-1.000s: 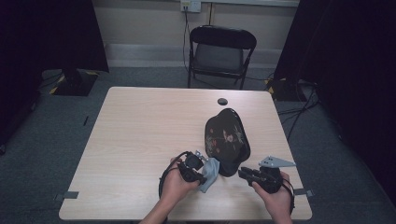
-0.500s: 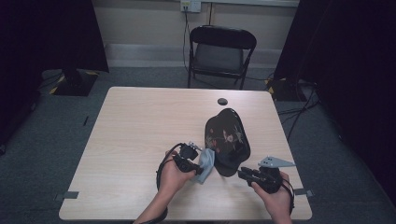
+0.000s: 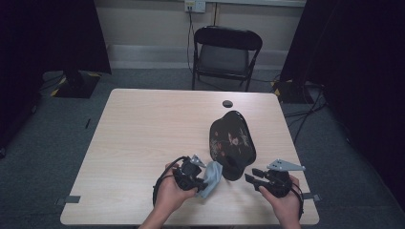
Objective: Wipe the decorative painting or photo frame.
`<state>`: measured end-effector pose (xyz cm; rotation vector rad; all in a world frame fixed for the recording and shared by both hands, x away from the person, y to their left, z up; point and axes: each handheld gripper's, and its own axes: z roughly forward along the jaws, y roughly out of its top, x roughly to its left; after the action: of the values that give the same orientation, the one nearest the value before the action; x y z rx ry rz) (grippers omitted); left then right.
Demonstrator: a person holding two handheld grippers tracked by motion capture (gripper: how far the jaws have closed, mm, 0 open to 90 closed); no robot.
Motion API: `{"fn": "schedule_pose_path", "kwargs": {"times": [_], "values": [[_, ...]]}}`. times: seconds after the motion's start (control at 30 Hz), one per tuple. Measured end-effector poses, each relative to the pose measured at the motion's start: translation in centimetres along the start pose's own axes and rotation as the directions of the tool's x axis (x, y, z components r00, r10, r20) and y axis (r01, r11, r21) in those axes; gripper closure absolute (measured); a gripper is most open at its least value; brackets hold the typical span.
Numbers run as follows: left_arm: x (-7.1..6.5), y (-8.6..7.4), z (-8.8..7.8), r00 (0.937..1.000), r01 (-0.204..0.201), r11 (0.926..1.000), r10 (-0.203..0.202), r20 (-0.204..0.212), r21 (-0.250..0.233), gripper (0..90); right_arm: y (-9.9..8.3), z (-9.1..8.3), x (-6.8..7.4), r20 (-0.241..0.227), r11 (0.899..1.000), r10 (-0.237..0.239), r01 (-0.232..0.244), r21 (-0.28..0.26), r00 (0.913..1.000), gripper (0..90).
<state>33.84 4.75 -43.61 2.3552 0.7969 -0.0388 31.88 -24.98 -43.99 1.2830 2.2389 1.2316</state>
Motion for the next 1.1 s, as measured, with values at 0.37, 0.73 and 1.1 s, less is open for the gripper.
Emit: {"fn": "schedule_pose_path", "kwargs": {"times": [0.37,0.73,1.1], "values": [[-2.7,-1.0,1.8,0.9966,-0.06,0.9973,0.058,0.058,0.042,78.9,-0.3,0.0,-0.9,0.005,1.0,0.003,-0.003,0.021,1.0,50.2],[-4.3,0.1,3.7,0.9858,-0.124,0.9901,0.115,0.122,0.066,78.9,-0.3,-0.7,-1.7,0.025,1.0,0.028,-0.028,0.004,0.9993,49.7],[-3.4,1.8,4.9,0.9878,-0.13,0.9886,0.123,0.095,0.075,78.9,-0.4,-0.9,-1.9,0.026,0.999,0.035,-0.034,-0.006,0.999,49.4]]}}
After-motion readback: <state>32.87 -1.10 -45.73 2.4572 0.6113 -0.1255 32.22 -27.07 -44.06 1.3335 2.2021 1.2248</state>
